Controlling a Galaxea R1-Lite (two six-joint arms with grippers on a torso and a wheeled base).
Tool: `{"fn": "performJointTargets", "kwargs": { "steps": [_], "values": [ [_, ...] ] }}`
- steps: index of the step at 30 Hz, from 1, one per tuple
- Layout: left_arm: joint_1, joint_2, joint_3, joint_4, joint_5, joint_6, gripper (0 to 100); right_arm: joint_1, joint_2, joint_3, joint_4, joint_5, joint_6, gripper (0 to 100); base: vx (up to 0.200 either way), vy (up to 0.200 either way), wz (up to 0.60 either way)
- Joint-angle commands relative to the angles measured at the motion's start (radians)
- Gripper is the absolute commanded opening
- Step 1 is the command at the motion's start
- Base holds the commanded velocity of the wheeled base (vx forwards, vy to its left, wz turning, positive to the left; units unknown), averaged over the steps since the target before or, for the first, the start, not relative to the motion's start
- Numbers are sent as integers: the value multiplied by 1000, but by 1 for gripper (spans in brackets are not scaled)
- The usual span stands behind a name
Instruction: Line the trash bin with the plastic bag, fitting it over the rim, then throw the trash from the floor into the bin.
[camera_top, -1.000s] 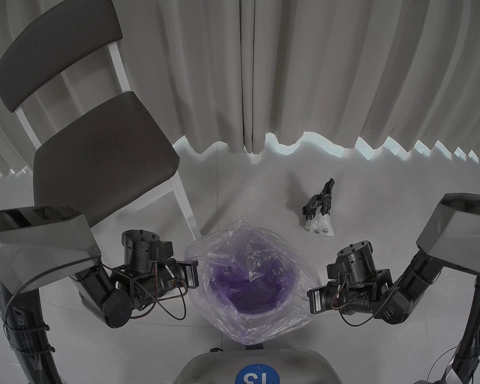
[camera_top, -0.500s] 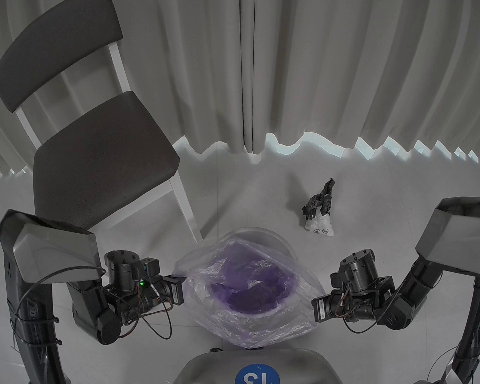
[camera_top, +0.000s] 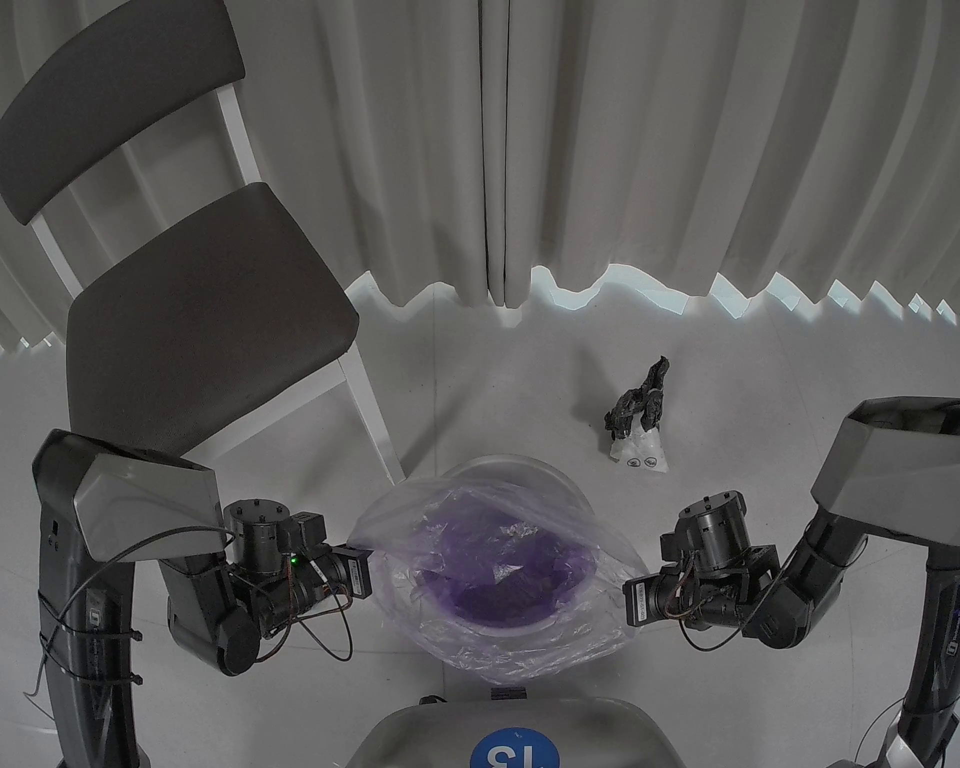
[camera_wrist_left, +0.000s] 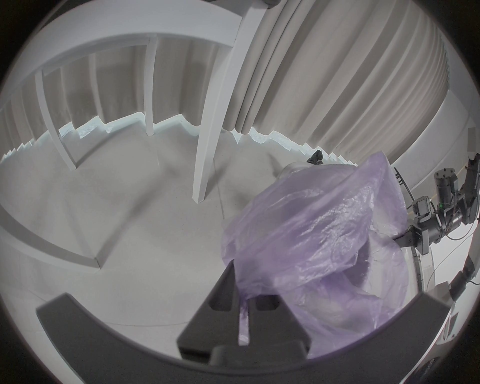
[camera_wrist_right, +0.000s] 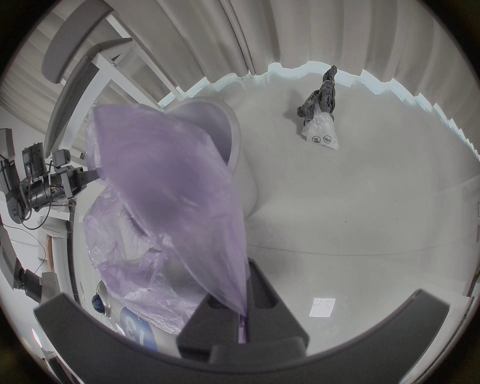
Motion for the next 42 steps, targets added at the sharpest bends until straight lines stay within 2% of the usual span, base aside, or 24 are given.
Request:
{"fn": "performJointTargets", "kwargs": {
  "steps": [1,14,22,28,36,37,42],
  "values": [
    [-2,16,-41,2,1,-4,0,-20,20,-42,7,13,0,0,0,0,0],
    [33,58,-41,-6,-21,-3,0,-83,80,-75,6,28,-15,0,0,0,0],
    [42,72,-47,-7,-28,-1,0,-87,85,-70,1,28,-15,0,0,0,0],
    [25,55,-33,-50,-22,-6,0,-72,86,-71,-4,28,-15,0,0,0,0],
    [-44,15,0,-85,-4,-9,0,-9,12,-28,0,22,-37,0,0,0,0],
    [-45,9,5,-85,2,-9,0,0,5,-16,-2,16,-50,100,0,0,0],
    [-50,4,34,-96,22,-9,0,3,-66,37,4,11,-64,100,0,0,0]
  ]
}}
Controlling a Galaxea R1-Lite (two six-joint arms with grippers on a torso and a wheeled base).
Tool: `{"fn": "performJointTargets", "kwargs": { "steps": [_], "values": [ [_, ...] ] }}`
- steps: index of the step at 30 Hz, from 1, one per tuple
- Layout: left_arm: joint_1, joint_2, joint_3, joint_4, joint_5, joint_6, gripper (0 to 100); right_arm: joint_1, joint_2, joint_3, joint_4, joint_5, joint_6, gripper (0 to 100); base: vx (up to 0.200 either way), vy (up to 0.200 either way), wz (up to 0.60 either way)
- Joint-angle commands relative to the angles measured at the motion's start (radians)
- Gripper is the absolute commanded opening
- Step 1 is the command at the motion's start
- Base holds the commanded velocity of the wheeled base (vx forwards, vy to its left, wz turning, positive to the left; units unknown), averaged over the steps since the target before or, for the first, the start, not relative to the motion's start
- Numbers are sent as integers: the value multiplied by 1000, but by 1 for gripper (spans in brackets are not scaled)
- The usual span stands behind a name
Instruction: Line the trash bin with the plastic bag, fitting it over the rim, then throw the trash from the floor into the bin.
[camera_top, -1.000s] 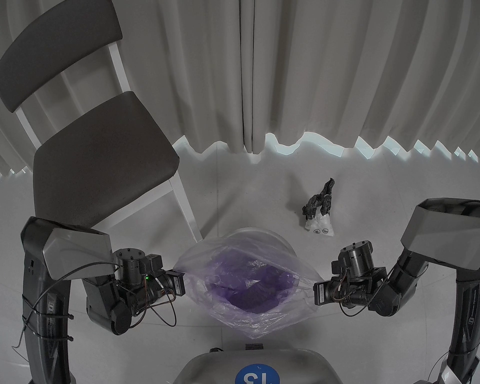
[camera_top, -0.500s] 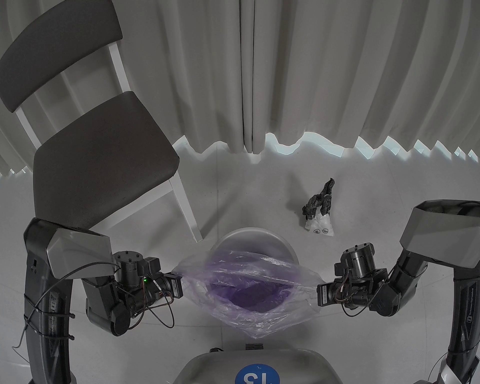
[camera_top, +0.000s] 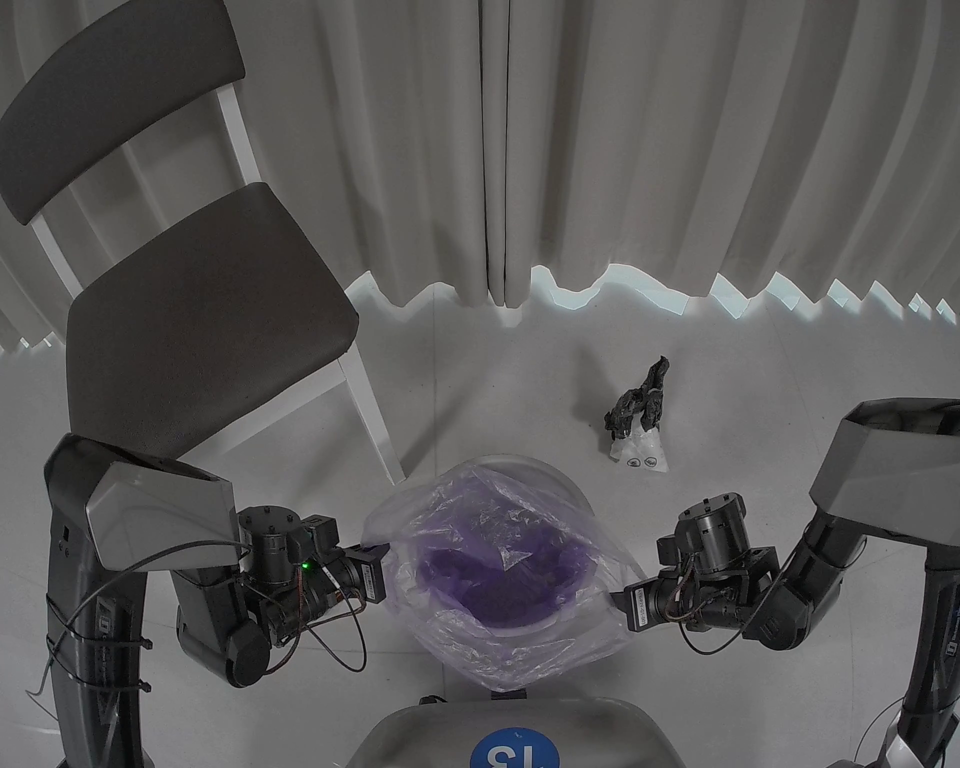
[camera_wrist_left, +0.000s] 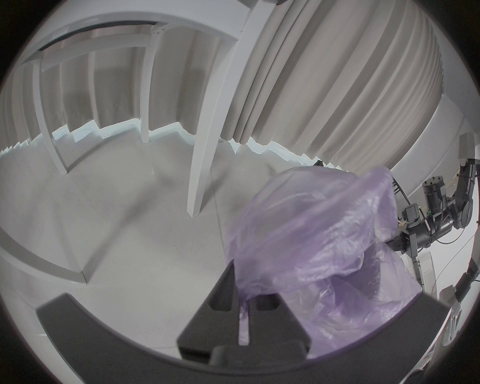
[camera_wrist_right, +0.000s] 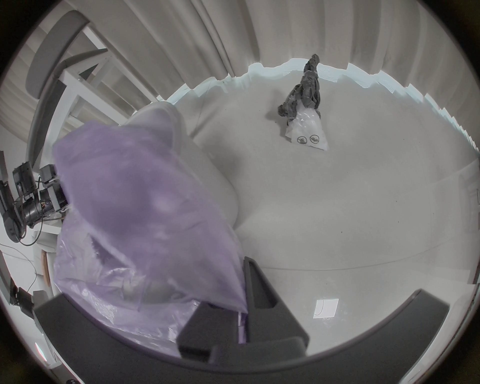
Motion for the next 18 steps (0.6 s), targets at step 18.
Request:
{"fn": "performJointTargets", "kwargs": {
  "steps": [18],
  "values": [
    [-22,6,74,-89,24,3,0,168,-477,-112,406,-26,-63,100,0,0,0]
  ]
}}
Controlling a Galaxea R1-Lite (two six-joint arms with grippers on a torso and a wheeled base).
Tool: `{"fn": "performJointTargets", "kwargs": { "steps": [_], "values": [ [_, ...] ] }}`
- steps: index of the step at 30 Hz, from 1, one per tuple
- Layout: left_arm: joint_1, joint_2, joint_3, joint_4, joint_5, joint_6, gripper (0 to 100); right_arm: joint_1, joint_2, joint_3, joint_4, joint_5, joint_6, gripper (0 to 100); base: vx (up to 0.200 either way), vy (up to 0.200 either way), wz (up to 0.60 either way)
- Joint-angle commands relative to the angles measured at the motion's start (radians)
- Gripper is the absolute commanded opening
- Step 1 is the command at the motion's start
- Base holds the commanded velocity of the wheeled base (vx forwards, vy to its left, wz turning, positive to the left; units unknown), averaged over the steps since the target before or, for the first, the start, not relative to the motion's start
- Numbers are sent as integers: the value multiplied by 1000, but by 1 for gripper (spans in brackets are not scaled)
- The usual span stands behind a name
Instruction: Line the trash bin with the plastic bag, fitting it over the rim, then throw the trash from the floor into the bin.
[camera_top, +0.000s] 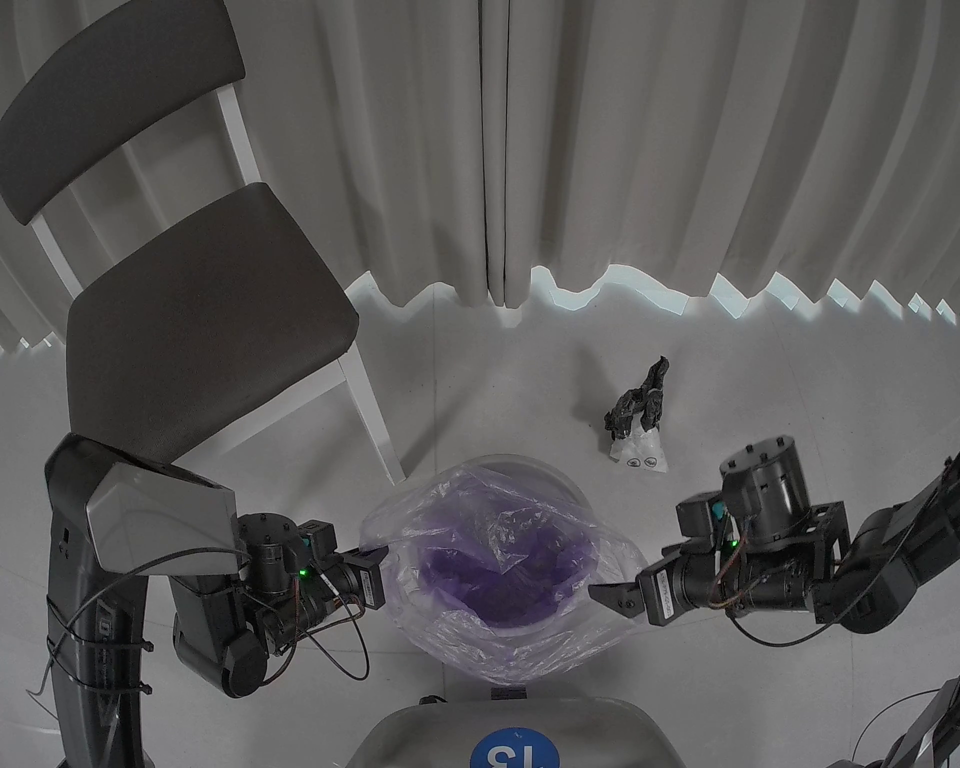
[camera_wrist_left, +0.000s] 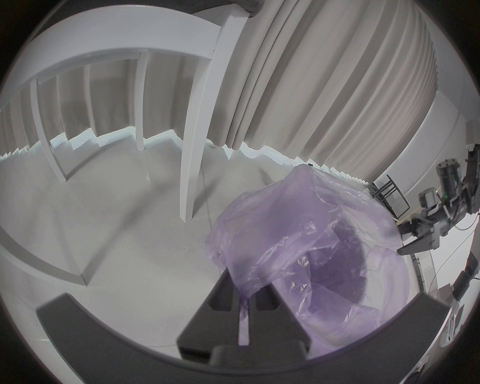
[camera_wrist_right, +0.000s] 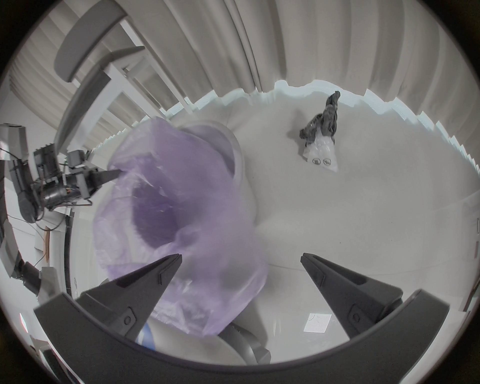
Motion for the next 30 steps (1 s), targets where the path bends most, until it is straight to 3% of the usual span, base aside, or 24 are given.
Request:
{"fn": "performJointTargets", "kwargs": {
  "steps": [1,10,11,19,30],
  "values": [
    [-4,12,20,-18,3,1,0,48,-49,-131,65,-29,-25,100,0,0,0],
    [-4,18,33,-18,2,-1,0,54,126,-395,154,-46,-131,100,0,0,0],
    [-4,18,33,-18,2,-1,100,54,126,-395,154,-46,-131,100,0,0,0],
    [8,-31,37,-18,2,-3,100,49,319,-565,160,-47,-263,100,0,0,0],
    [20,-88,56,-18,-4,-1,100,35,396,-596,151,-92,-324,100,0,0,0]
  ]
}}
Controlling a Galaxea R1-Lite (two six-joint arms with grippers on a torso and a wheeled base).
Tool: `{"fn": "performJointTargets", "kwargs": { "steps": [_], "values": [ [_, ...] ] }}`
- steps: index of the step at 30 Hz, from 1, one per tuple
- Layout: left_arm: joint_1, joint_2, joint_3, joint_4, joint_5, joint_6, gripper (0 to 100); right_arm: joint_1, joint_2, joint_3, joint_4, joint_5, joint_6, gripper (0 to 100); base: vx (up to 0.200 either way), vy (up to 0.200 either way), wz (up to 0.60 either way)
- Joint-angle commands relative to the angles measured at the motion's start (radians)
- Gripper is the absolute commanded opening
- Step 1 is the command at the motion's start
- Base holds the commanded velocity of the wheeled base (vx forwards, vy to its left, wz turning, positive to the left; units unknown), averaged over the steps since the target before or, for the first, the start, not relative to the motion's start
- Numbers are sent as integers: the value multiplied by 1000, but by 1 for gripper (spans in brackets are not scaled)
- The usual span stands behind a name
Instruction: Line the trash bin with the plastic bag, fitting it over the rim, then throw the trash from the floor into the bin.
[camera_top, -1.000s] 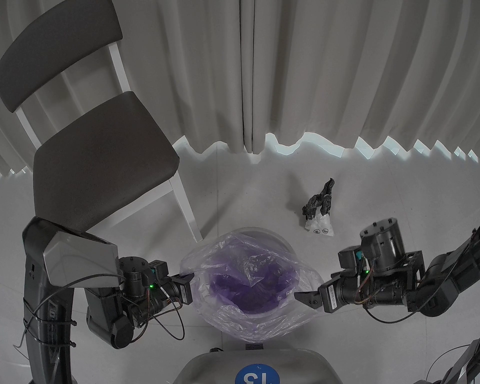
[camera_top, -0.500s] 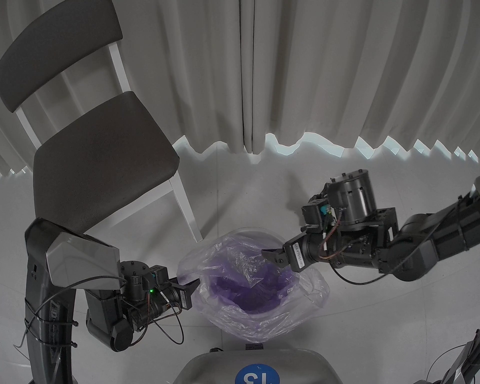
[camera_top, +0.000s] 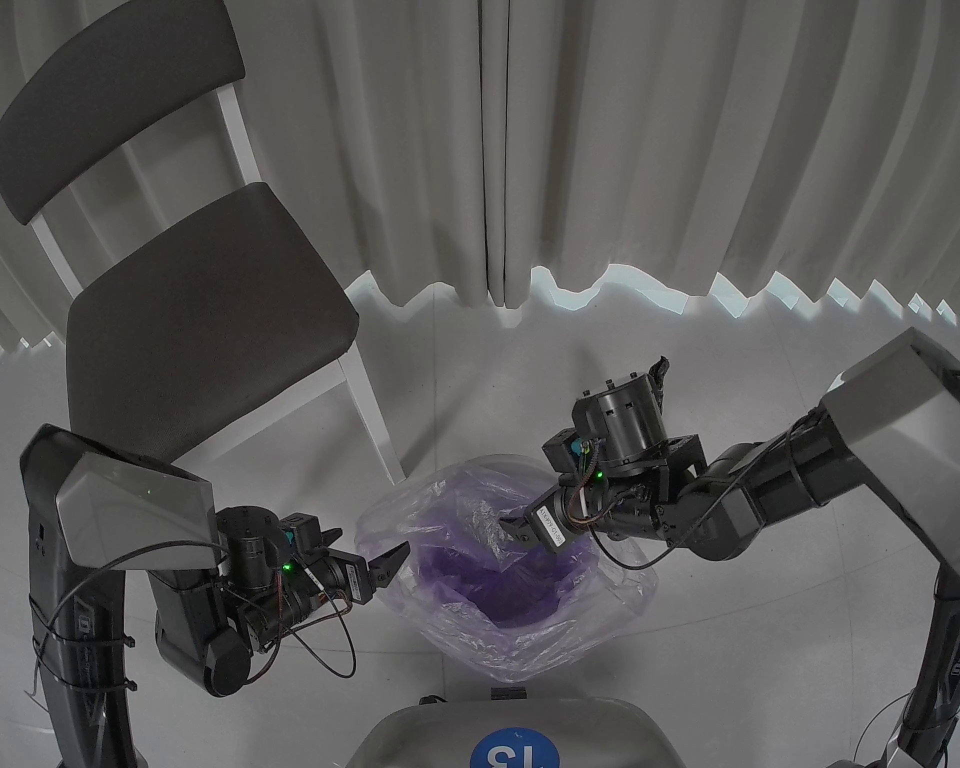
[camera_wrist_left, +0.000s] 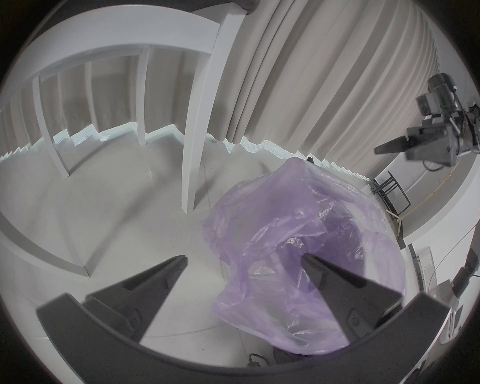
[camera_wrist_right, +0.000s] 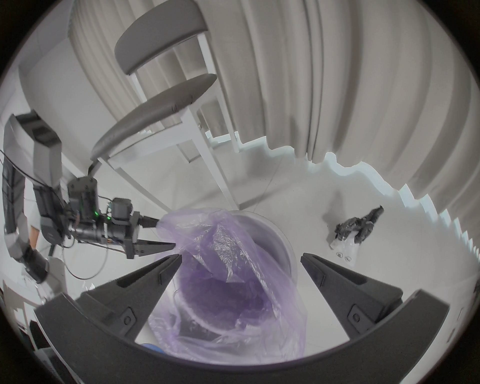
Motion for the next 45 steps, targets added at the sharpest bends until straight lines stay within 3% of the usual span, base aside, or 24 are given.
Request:
{"fn": "performJointTargets", "kwargs": {
  "steps": [1,8,9,23,27,30,45],
  "values": [
    [2,-23,4,-18,-1,0,100,-7,43,-3,-1,-3,-6,100,0,0,0],
    [3,-23,2,-18,-1,0,100,-12,58,-6,-4,-3,-9,100,0,0,0],
    [5,-25,1,-18,-1,0,100,-13,58,-8,-4,-3,-10,0,0,0,0],
    [8,-25,-3,-18,-1,0,100,-30,103,-59,-5,-6,-9,0,0,0,0],
    [8,-25,-3,-18,-1,0,100,-43,100,-95,-4,-8,-12,0,0,0,0],
    [9,-25,-4,-18,1,0,100,-64,98,-151,1,-51,-23,0,0,0,0],
    [12,-19,-15,-18,4,-1,100,-124,147,-293,-2,-57,-46,0,0,0,0]
  ]
}}
